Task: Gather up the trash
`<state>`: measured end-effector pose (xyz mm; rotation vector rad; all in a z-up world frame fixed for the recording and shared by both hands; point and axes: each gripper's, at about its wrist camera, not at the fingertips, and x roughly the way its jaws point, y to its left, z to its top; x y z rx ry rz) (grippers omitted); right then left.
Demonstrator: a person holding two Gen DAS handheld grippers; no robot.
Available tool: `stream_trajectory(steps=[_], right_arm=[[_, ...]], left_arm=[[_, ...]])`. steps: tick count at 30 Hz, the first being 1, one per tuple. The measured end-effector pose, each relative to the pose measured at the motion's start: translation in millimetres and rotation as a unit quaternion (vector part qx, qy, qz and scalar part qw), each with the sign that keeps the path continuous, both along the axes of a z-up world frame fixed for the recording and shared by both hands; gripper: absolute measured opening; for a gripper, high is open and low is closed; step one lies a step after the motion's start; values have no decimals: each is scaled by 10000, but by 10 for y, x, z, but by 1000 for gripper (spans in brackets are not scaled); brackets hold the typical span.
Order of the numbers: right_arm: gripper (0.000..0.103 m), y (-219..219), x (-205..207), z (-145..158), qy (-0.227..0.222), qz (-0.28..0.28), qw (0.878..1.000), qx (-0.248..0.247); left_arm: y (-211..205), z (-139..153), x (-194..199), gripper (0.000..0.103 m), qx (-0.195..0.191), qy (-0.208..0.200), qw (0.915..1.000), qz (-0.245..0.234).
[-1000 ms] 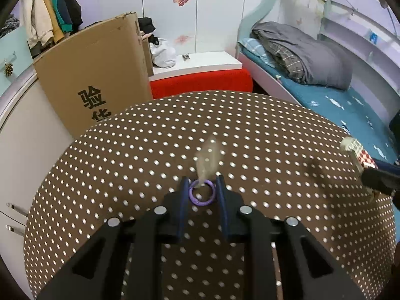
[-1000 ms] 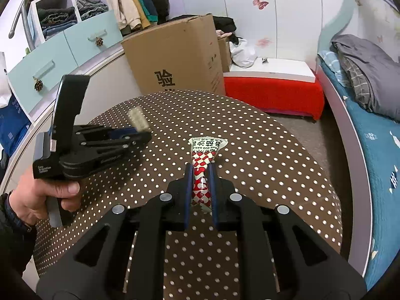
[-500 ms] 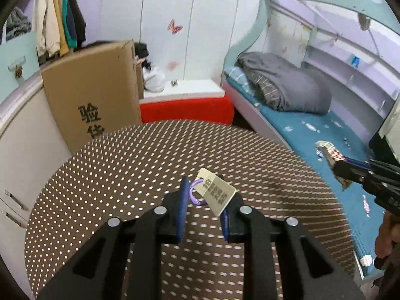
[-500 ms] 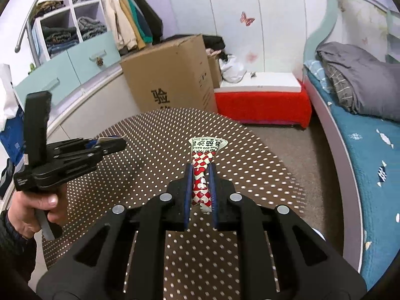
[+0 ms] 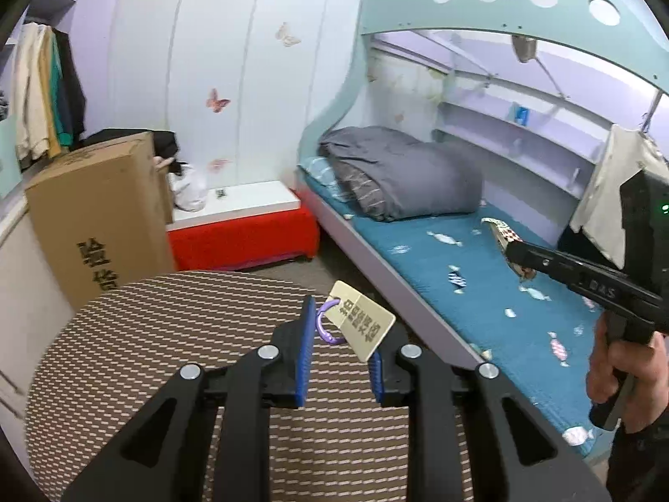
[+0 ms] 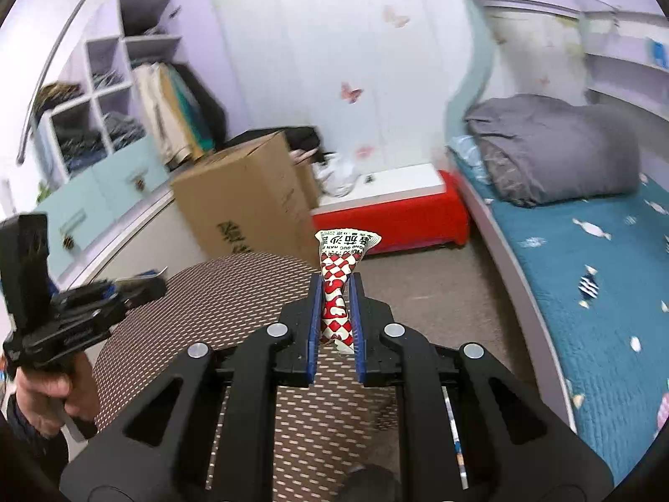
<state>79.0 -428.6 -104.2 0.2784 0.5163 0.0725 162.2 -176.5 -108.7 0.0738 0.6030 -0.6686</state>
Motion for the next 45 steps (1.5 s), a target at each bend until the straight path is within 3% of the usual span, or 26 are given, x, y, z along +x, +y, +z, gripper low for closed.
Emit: stream_trajectory(steps=[6,15,29,30,31,32,38,45], right_arm=[[13,-602,-201,-182,175,-668,9970,357],[13,-1323,-214,-975,1060,-1538,9780,928],[16,-1672,235,-2092,1996,-1525,9556,1539],[19,-1718,262,-2203,2099,-1544,9513,1649],[38,-1745,265,-2273,2160,-1546,9479,1757],[63,-1781,262,-2339,2206,-1593,9444,1846],[71,-1971,60,-2395,2052,-1861,9390,2040],[75,-2198,-210,-2145,1712,-2171,9401,1994]], left_arm=[[-536,-64,-114,22,-25,169,9991,-391],[-1296,-224,-171,22,145,426,9948,-917],[-2149,-815,26,22,825,962,9843,-1228],[-2189,-869,45,22,878,1010,9833,-1235],[-2246,-942,72,22,951,1072,9817,-1254],[-2288,-996,86,22,1008,1107,9806,-1267],[-2597,-1367,177,22,1389,1365,9704,-1425],[-2913,-1712,235,22,1764,1631,9572,-1615]])
